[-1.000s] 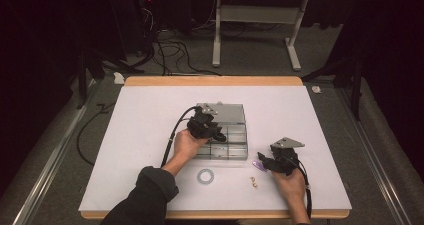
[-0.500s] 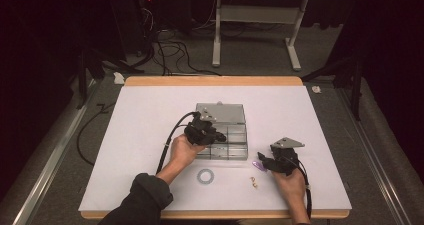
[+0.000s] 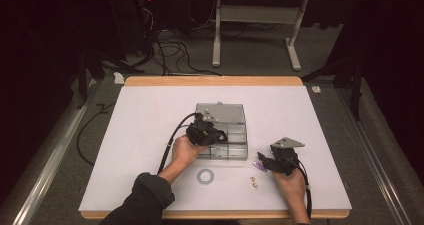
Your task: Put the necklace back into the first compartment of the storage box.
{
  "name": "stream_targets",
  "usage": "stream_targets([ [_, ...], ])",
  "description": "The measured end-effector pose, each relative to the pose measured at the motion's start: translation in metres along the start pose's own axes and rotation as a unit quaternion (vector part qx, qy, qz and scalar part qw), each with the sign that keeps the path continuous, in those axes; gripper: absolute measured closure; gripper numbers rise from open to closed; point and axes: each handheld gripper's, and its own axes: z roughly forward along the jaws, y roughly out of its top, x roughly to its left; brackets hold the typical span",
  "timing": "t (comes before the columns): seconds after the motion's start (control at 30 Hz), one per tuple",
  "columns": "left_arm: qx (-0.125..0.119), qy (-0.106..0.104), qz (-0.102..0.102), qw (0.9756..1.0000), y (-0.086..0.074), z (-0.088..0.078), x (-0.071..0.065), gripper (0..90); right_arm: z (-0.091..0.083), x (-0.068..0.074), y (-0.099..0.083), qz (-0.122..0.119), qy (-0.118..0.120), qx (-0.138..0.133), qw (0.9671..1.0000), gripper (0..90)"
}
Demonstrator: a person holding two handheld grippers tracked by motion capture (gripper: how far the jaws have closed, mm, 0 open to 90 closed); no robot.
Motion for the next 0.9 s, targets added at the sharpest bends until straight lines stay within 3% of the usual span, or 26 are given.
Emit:
stream_targets([
  [0.37,-0.045,-0.010,-0.020,0.9987,-0.011,-0.028,0.004,64.8,0.000,0.000,0.000,0.001,0.000,0.000,1.0000,40.8],
  [0.63,-0.081,0.001,-0.023,0.9965,-0.023,-0.047,0.004,63.8,0.000,0.000,0.000,0.001,0.000,0.001,1.0000,40.8],
  [0.9,-0.095,0.003,-0.041,0.9947,-0.036,-0.060,0.007,62.4,0.000,0.000,0.000,0.001,0.000,0.000,1.0000,40.7],
])
